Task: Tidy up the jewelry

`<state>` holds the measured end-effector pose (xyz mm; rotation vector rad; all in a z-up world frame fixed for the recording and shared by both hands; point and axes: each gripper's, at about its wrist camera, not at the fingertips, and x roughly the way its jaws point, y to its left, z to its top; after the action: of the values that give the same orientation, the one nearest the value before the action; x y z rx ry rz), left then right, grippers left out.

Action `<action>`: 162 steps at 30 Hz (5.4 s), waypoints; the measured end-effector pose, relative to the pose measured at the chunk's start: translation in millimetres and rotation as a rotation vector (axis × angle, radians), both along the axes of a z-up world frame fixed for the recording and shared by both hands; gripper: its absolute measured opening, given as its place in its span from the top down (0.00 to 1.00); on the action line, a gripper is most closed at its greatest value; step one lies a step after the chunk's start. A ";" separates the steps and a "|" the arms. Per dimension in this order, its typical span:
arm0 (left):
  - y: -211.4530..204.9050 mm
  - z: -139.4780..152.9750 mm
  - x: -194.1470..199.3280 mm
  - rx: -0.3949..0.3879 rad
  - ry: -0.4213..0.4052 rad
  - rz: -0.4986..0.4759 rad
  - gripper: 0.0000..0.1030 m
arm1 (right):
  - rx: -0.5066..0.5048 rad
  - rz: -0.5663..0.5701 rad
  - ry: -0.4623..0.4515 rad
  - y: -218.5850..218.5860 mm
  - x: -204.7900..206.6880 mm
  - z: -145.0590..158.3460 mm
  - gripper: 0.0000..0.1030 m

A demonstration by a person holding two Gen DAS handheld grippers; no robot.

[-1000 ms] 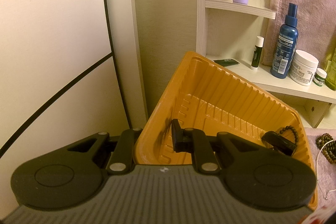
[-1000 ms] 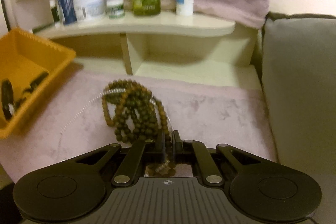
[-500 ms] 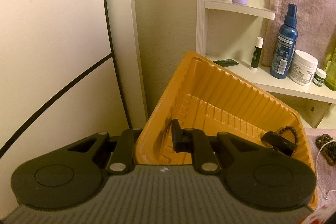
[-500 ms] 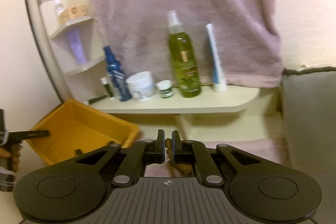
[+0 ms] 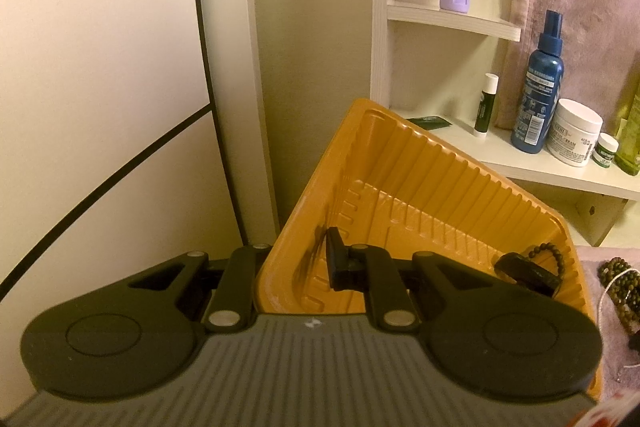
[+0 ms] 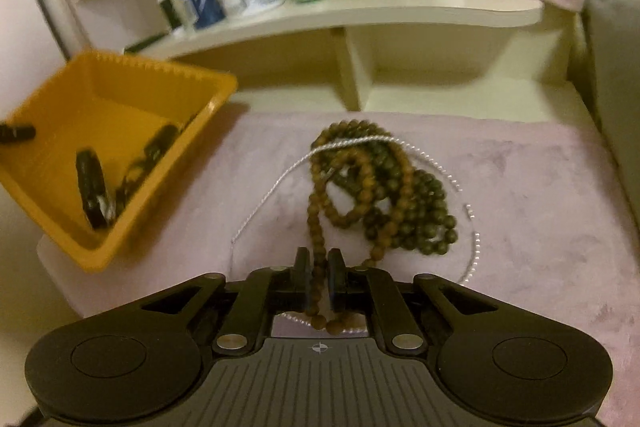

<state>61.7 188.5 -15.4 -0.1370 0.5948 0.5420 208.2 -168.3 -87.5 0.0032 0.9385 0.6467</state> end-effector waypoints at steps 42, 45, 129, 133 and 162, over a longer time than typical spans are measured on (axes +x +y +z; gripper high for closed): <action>-1.1 3.9 -3.3 -0.003 -0.013 -0.011 0.88 | 0.613 -0.173 -0.082 -67.3 30.1 170.1 0.94; -1.1 3.8 -3.5 -0.002 -0.013 -0.012 0.88 | 0.628 -0.164 -0.093 -65.0 30.9 181.9 0.94; -2.7 7.2 -1.6 -0.001 -0.010 -0.015 0.88 | 0.240 0.021 0.069 62.2 -6.5 73.7 0.59; -3.0 7.1 -1.5 0.002 -0.009 -0.014 0.88 | 0.191 -0.053 0.075 28.1 -11.9 64.1 0.59; -4.8 7.3 -0.8 0.013 -0.003 -0.016 0.88 | -0.013 -0.242 0.073 -67.7 -13.7 16.2 0.59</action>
<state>60.9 183.7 -8.1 -0.1209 0.5885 0.5295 194.5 -236.0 -71.2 0.1279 0.9948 0.4188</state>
